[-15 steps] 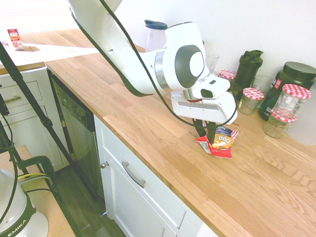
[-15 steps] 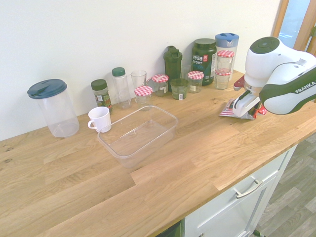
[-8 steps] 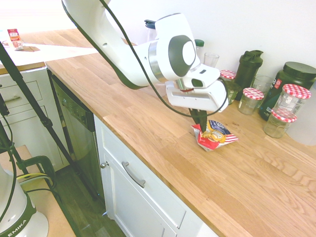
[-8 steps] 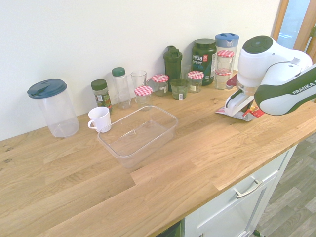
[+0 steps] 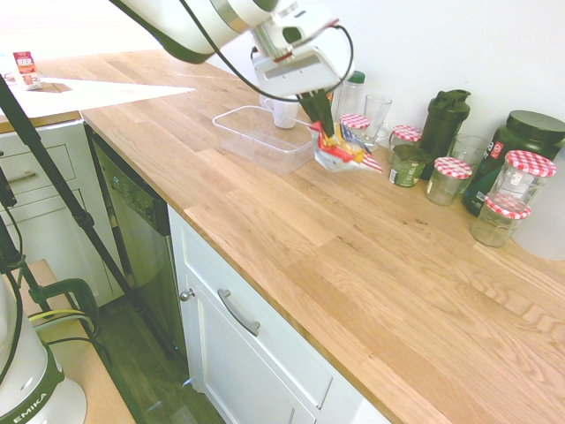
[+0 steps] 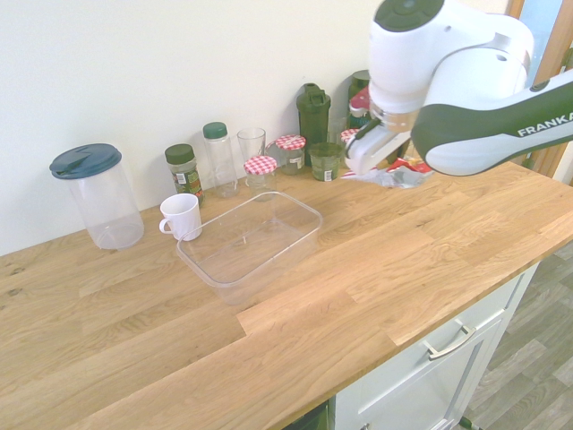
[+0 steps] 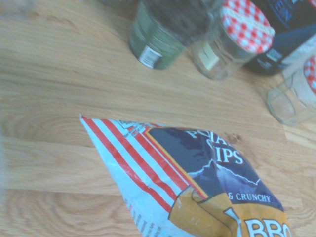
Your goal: Put the chip bag into the container
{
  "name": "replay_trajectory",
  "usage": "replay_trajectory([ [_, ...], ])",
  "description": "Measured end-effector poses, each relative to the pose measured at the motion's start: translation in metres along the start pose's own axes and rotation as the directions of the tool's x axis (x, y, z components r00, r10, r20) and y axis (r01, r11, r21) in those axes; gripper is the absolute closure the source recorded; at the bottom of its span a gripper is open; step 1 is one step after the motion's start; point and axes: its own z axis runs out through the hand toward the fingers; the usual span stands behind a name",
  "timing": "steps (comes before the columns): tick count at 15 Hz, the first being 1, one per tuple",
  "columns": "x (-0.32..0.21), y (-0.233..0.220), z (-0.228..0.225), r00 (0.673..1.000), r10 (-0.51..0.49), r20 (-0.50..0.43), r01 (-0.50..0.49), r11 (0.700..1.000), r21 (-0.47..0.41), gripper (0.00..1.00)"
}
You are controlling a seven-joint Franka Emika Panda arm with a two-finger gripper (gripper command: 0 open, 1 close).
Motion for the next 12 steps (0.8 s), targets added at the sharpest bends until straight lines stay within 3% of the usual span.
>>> replay_trajectory([
  [6, -0.074, -0.111, -0.056, 0.995, -0.096, -0.027, 0.096, 0.995, -0.024, 1.0],
  [12, -0.139, -0.187, -0.038, 0.982, -0.188, 0.002, 0.187, 0.977, -0.101, 1.0],
])
